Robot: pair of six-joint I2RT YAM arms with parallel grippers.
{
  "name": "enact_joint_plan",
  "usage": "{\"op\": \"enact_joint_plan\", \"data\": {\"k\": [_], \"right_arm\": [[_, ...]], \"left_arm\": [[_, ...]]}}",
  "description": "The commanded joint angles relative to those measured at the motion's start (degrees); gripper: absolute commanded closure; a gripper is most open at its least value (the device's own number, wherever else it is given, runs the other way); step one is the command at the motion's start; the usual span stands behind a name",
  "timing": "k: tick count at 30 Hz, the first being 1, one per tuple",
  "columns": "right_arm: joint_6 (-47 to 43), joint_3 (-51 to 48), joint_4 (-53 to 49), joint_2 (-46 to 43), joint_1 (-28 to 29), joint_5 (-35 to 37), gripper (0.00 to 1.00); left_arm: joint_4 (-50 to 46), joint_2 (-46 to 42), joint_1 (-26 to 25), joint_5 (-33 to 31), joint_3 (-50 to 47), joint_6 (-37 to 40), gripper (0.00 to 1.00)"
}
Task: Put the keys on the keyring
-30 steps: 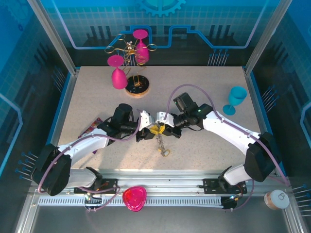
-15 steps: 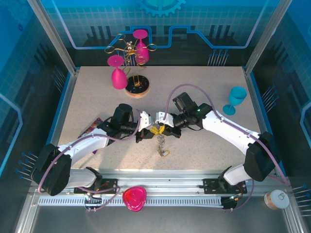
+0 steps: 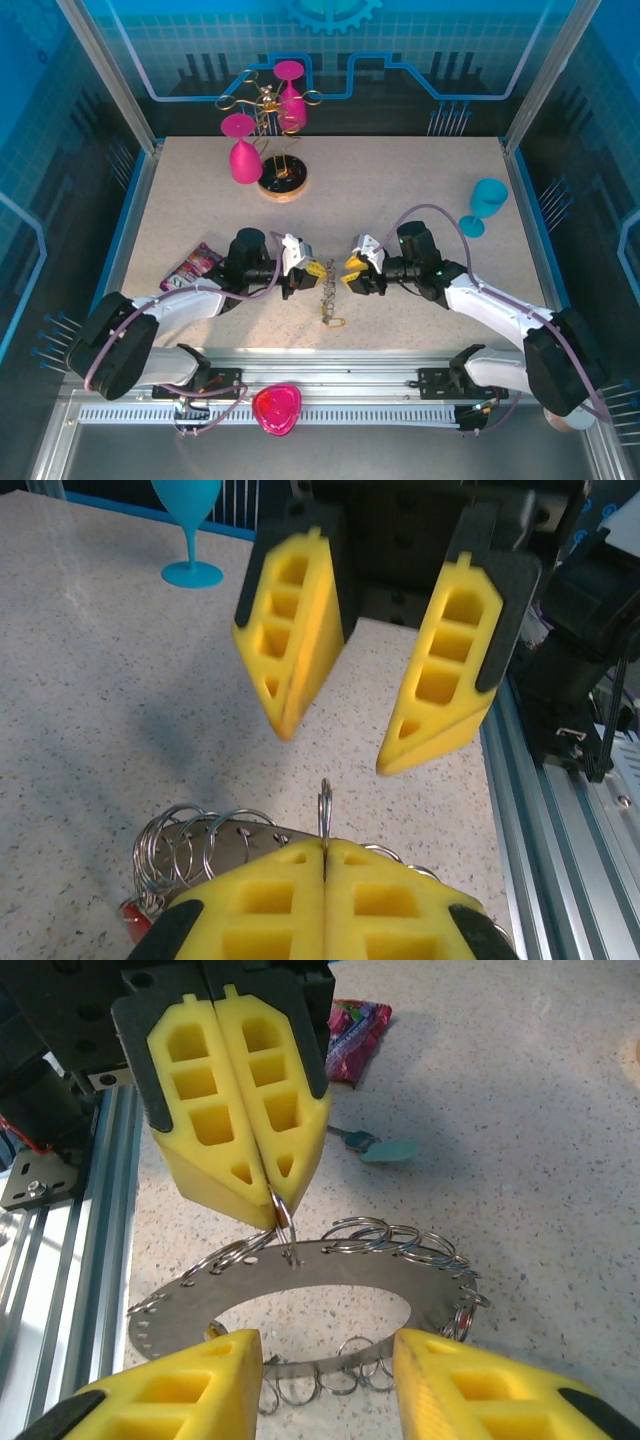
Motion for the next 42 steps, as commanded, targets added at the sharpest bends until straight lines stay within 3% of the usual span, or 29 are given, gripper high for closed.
{"op": "enact_joint_plan", "data": {"k": [1,15,21,23,24,27,29,34,42], "right_arm": [[5.9,-1.3,13.2,2.0,0.3,-2.4,0.62],[7.9,-1.2,21.2,7.6,1.6,-6.2,0.77],[7.3,0.0,21.0,9.0,1.7,-7.7,0.98],[6.2,0.5,19.3,8.7,1.8,-8.0,1.0],[5.3,1.0,17.9,8.3,1.8,-8.0,1.0],[0.8,3.7,9.8,7.0,1.9,-7.2,1.0],[-3.4,6.3,1.4,6.3,2.3,-5.7,1.0],[-14.6,15.9,-19.6,7.5,4.5,0.1,1.0],[-22.2,25.5,-33.1,9.9,7.3,4.7,1.0]], "left_arm": [[7.4,0.8,-0.4,0.0,-1.0,-3.3,1.0],[12.8,2.0,-0.4,0.1,-2.5,-6.2,1.0],[14.1,2.0,-0.4,-0.3,-3.0,-6.9,1.0],[13.3,1.7,-0.4,-0.7,-3.0,-6.8,1.0],[12.0,1.3,-0.4,-1.4,-2.8,-6.4,1.0],[5.8,-0.7,-0.4,-3.3,-1.9,-3.7,0.77],[0.2,-2.2,-0.4,-4.1,-0.9,-0.7,0.72],[-11.8,-4.9,-0.4,-6.2,2.2,5.7,0.71],[-16.5,-5.1,-0.4,-5.9,5.4,8.8,0.73]]}}
